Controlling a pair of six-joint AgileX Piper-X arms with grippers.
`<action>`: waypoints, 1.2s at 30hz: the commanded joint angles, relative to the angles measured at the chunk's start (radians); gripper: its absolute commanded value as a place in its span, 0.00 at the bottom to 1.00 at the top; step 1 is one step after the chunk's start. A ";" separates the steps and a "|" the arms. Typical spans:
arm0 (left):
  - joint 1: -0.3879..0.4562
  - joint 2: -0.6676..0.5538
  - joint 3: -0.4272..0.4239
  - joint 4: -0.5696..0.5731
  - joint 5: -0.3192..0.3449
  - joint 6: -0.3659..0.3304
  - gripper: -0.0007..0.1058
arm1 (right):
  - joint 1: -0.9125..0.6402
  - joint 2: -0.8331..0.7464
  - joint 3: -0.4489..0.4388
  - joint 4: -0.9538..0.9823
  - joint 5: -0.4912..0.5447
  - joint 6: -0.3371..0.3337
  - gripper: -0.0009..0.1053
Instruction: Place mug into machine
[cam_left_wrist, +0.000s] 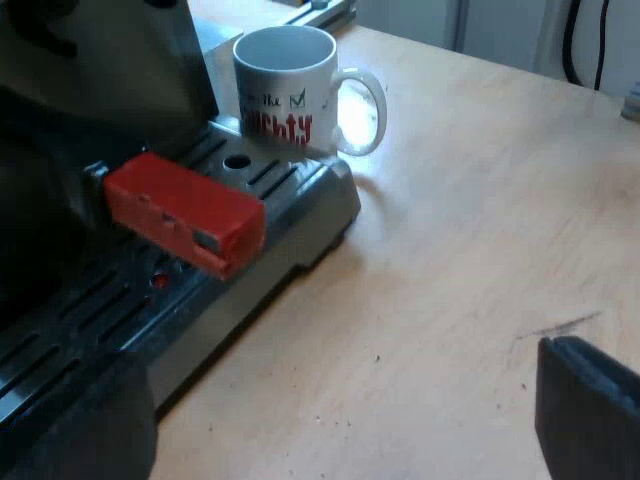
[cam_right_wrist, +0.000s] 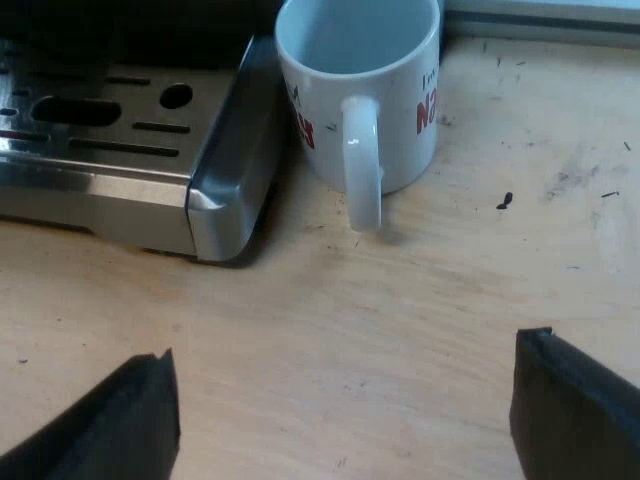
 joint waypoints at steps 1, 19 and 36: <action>-0.005 0.001 0.049 -0.117 0.010 0.002 0.74 | 0.003 -0.002 0.067 -0.100 -0.009 -0.014 0.67; -0.005 0.002 0.156 -0.292 0.010 0.000 0.74 | 0.003 0.000 0.454 -0.589 -0.032 -0.012 0.67; -0.005 0.002 0.156 -0.292 0.010 0.000 0.74 | 0.275 0.467 0.476 -1.225 0.287 0.065 0.67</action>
